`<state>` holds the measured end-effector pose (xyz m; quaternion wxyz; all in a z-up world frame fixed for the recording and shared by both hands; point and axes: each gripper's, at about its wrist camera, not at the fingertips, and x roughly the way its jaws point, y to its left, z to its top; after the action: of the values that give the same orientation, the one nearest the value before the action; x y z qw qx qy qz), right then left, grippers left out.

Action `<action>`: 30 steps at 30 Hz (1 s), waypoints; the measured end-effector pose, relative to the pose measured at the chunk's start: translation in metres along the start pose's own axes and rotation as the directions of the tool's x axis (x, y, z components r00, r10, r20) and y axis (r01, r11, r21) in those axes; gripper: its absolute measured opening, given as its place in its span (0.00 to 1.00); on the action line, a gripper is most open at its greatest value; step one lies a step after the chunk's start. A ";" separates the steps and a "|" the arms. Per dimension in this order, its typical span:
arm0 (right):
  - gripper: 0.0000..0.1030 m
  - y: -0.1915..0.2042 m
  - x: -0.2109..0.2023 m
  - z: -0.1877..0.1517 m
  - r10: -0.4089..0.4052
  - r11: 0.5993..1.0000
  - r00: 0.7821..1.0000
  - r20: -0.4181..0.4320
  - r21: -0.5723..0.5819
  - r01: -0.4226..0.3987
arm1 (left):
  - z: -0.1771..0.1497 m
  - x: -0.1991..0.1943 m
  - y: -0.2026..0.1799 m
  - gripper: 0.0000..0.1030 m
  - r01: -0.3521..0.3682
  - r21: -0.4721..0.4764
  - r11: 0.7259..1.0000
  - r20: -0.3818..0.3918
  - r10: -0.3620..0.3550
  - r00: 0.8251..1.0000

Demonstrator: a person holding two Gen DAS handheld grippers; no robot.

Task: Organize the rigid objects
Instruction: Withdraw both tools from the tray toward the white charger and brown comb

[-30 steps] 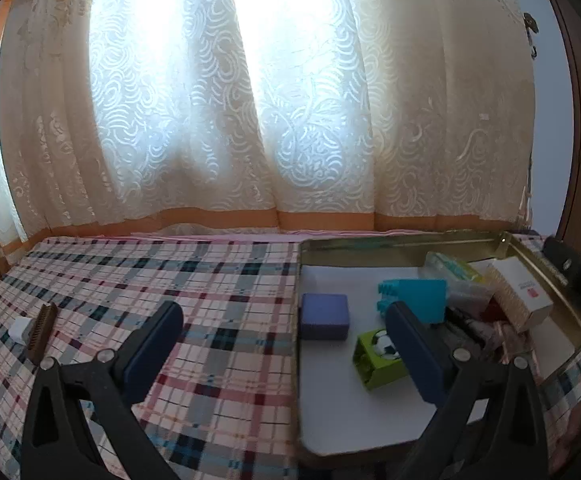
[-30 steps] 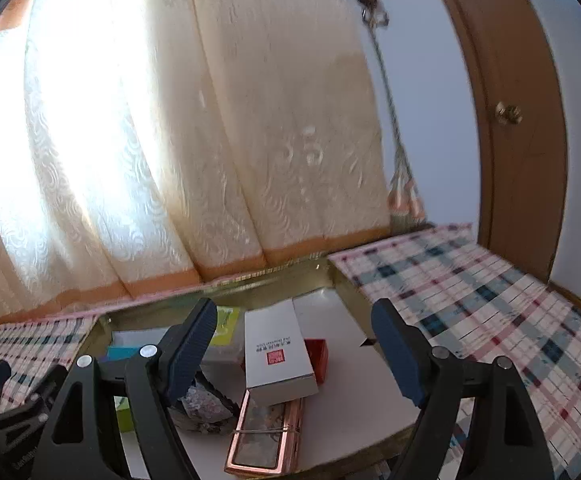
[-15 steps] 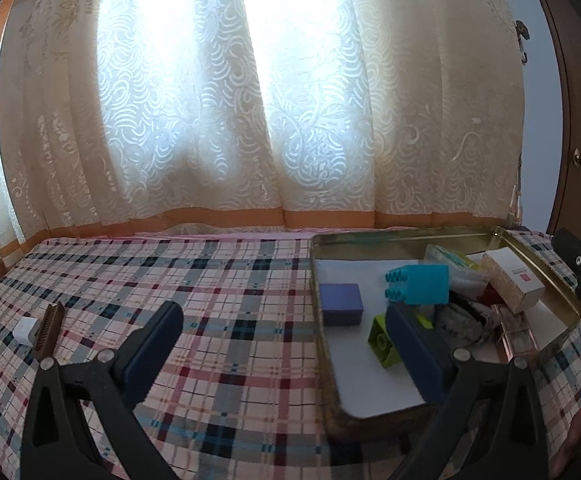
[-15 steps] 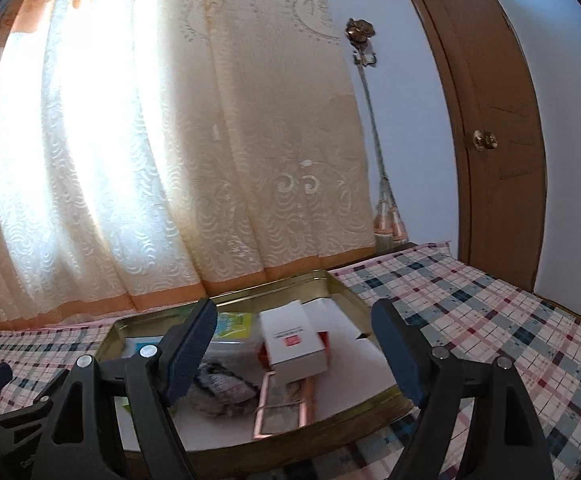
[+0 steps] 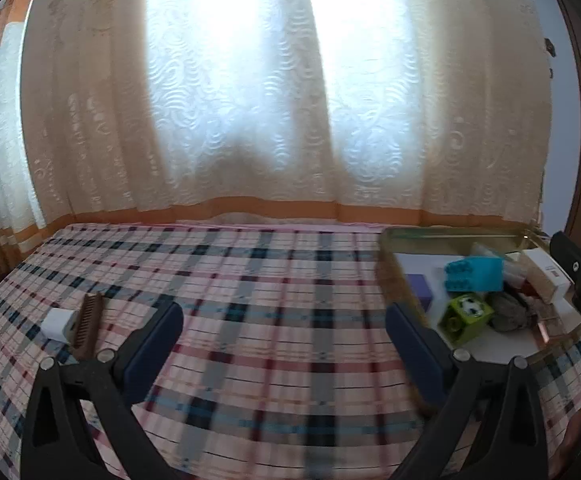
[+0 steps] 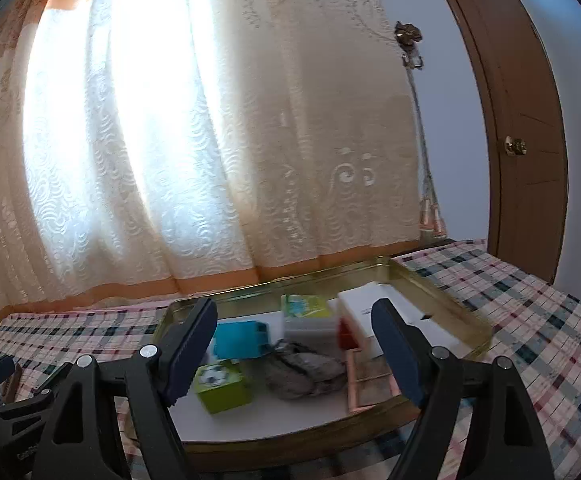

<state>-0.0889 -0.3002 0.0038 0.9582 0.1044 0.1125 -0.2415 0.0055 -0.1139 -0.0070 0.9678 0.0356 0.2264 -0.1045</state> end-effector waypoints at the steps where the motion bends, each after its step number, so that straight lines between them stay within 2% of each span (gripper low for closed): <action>1: 0.79 0.004 0.001 -0.001 0.005 1.000 1.000 -0.006 0.002 -0.005 | 0.000 0.000 0.005 1.00 -0.005 -0.005 1.000 0.000 0.005 1.000; 6: 0.79 0.030 0.006 -0.006 0.037 0.999 0.998 -0.047 0.025 -0.036 | 0.000 0.003 0.032 1.00 -0.034 -0.025 0.999 -0.002 0.034 0.999; 20: 0.79 0.103 0.010 -0.017 0.141 0.990 0.986 -0.087 -0.005 -0.142 | 0.001 0.011 0.099 1.00 -0.110 -0.074 0.991 -0.023 0.108 0.994; 26: 0.79 0.133 0.015 -0.023 0.206 0.978 0.970 -0.129 0.005 -0.207 | 0.001 0.019 0.144 1.00 -0.173 -0.114 0.978 -0.050 0.168 0.984; 30: 0.79 0.159 0.019 -0.029 0.266 0.963 0.949 -0.170 -0.002 -0.270 | 0.001 0.023 0.176 0.99 -0.232 -0.124 0.965 -0.064 0.225 0.972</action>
<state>-0.0002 -0.1644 -0.0057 0.9704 0.1265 0.1808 -0.0982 0.0649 0.0528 -0.0125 0.9677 0.0009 0.2510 0.0237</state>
